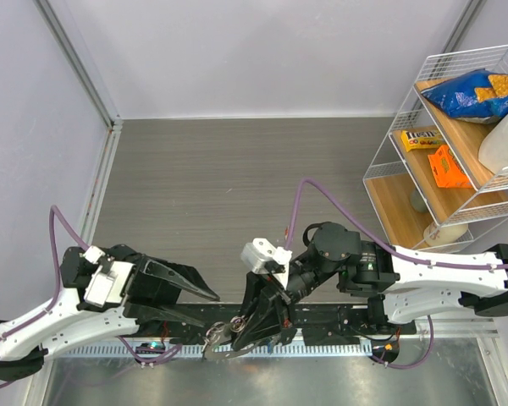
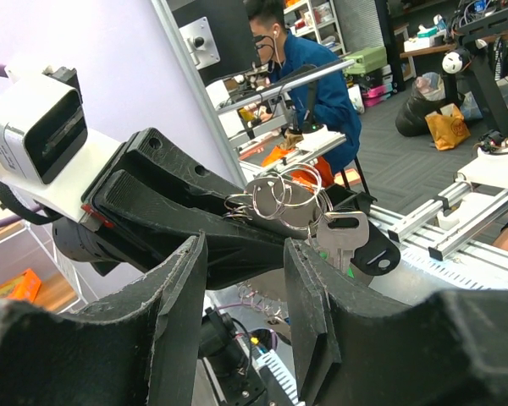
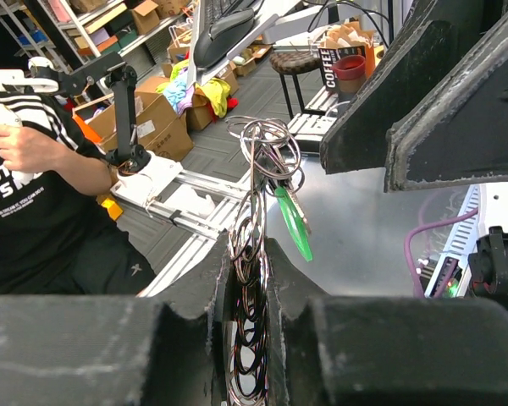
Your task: Put the keys on the keyring
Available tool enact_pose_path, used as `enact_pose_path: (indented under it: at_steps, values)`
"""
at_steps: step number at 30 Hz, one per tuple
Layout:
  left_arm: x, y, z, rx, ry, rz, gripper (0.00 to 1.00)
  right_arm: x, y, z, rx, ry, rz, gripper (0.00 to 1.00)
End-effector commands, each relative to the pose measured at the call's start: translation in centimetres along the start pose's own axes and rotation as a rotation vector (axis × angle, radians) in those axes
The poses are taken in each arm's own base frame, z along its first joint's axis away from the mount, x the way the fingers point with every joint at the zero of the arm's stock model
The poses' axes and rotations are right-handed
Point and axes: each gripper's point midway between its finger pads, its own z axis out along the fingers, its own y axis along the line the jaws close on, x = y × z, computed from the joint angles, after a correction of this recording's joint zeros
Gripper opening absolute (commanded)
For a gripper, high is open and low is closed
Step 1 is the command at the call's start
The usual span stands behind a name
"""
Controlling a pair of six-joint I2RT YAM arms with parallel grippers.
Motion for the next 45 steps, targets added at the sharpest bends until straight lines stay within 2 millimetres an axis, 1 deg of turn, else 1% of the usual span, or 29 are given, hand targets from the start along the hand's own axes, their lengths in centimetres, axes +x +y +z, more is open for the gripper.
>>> enact_pose_path:
  at_steps: [1, 10, 16, 21, 32, 39, 45]
  values:
    - [-1.0, -0.1, 0.1, 0.011, -0.033, 0.058, 0.46, -4.1, 1.3, 0.0, -0.033, -0.107, -0.074, 0.06]
    - [-1.4, -0.1, 0.2, 0.01, -0.043, 0.065, 0.45, -3.9, 1.0, 0.2, -0.038, -0.104, -0.067, 0.06]
    - [-1.6, 0.2, 0.3, 0.005, -0.049, 0.069, 0.39, -3.5, 0.9, 0.4, -0.044, -0.101, -0.06, 0.06]
    - [-1.6, 0.4, 0.5, 0.007, -0.052, 0.067, 0.4, -3.4, 1.1, 0.4, -0.056, -0.101, -0.06, 0.06]
    - [-1.8, 0.9, 0.9, 0.008, -0.06, 0.06, 0.39, -3.0, 0.8, 0.7, -0.066, -0.091, -0.054, 0.06]
    - [-1.8, 0.7, 0.9, 0.017, -0.064, 0.058, 0.36, -2.7, 0.7, 0.6, -0.061, -0.092, -0.054, 0.06]
    - [-2.3, 0.3, 0.9, 0.035, -0.081, 0.06, 0.36, -2.5, 0.2, 0.4, -0.046, -0.095, -0.053, 0.06]
